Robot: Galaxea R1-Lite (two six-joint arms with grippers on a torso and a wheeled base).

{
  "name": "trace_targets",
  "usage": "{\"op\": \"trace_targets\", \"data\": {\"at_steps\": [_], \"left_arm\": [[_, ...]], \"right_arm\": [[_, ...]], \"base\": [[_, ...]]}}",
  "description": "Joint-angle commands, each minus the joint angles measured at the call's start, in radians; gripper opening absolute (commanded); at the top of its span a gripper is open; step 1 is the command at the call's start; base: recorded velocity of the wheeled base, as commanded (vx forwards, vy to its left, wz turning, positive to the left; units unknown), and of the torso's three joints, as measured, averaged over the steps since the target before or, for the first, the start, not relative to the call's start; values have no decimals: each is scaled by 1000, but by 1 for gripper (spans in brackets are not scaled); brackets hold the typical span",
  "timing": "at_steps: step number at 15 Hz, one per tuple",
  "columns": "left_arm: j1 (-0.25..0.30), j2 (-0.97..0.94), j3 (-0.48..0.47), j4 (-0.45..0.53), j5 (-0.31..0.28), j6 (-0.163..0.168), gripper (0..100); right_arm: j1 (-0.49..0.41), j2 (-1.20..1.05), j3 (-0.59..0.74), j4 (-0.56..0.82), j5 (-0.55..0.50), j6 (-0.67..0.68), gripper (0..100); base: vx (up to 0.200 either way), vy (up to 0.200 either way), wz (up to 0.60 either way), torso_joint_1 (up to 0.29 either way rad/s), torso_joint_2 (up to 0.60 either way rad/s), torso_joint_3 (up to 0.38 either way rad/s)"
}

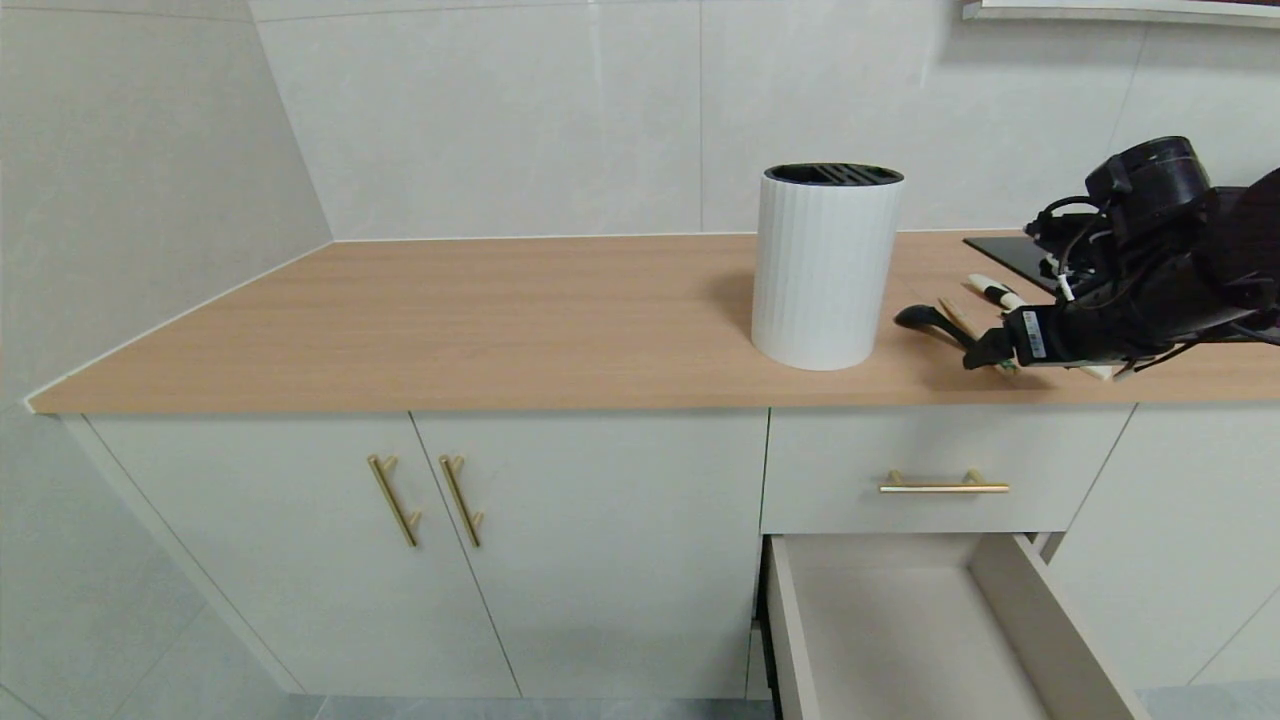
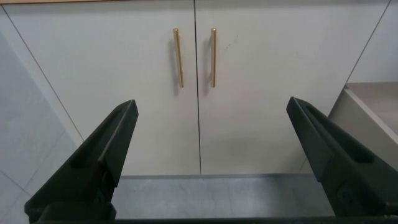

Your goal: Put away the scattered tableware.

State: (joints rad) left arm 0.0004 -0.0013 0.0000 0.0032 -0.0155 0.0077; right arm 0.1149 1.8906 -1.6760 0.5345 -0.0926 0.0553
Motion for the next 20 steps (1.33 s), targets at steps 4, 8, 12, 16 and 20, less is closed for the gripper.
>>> {"op": "trace_targets", "data": {"at_steps": [4, 8, 12, 16, 20], "left_arm": [[1, 1, 0, 0, 0, 0, 100], [1, 1, 0, 0, 0, 0, 100], [1, 1, 0, 0, 0, 0, 100], [0, 1, 0, 0, 0, 0, 100], [1, 1, 0, 0, 0, 0, 100]], "right_arm": [[-1, 61, -18, -7, -1, 0, 100], [-3, 67, -19, -16, -3, 0, 100], [-15, 82, -34, -16, -3, 3, 100], [-18, 87, -42, -16, -1, 15, 0], [-18, 77, -42, -16, -1, 15, 0]], "base": [[0, 0, 0, 0, 0, 0], [0, 0, 0, 0, 0, 0], [0, 0, 0, 0, 0, 0], [0, 0, 0, 0, 0, 0], [0, 0, 0, 0, 0, 0]]}}
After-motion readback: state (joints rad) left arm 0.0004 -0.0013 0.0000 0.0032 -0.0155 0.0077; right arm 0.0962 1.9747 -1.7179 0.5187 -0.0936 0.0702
